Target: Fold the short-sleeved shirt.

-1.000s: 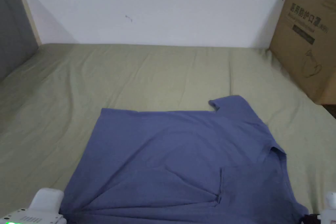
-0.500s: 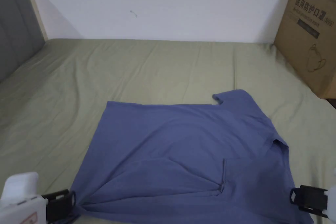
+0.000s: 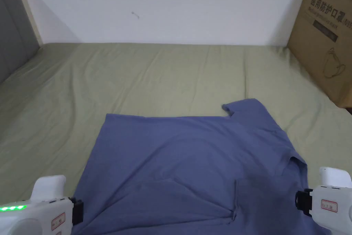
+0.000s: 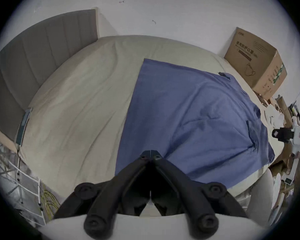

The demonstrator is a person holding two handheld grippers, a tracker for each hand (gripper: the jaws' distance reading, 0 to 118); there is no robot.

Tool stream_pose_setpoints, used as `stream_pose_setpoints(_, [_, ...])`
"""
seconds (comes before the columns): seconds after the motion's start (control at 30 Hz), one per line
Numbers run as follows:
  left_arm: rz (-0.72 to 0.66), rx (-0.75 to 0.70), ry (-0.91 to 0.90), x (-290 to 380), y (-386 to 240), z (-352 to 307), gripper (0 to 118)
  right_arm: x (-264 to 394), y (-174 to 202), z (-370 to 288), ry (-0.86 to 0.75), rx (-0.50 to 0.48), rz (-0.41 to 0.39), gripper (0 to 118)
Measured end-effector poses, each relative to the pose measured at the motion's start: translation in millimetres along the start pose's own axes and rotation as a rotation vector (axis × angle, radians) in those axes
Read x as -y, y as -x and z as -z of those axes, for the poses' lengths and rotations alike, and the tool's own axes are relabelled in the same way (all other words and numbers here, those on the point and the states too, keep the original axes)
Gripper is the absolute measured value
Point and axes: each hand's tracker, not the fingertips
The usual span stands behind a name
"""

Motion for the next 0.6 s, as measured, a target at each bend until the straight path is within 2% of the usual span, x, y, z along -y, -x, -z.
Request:
stream_pose_setpoints(0.3, [0.066,-0.011,-0.002,-137.0,-16.7,95.7,0,-65.5,23.4,47.1,-0.017,-0.013,-0.027,0])
stream_pose_setpoints(0.4, [0.087,-0.027,0.024,-175.4,-16.7,138.4,0,-63.3,28.8,60.9,-0.008,-0.01,-0.029,0])
stream_pose_setpoints(0.53, [0.036,-0.037,0.037,-209.2,-7.6,187.0,1,-63.2,25.7,76.8,0.02,-0.018,0.0,0])
stream_pose_setpoints(0.57, [0.038,-0.055,0.048,-218.3,-6.3,199.7,16,-65.6,25.1,80.3,0.023,-0.015,0.002,0])
stream_pose_setpoints(0.6, [0.044,-0.079,0.081,-226.7,-5.3,210.8,39,-67.9,24.8,82.9,0.026,-0.009,0.0,0])
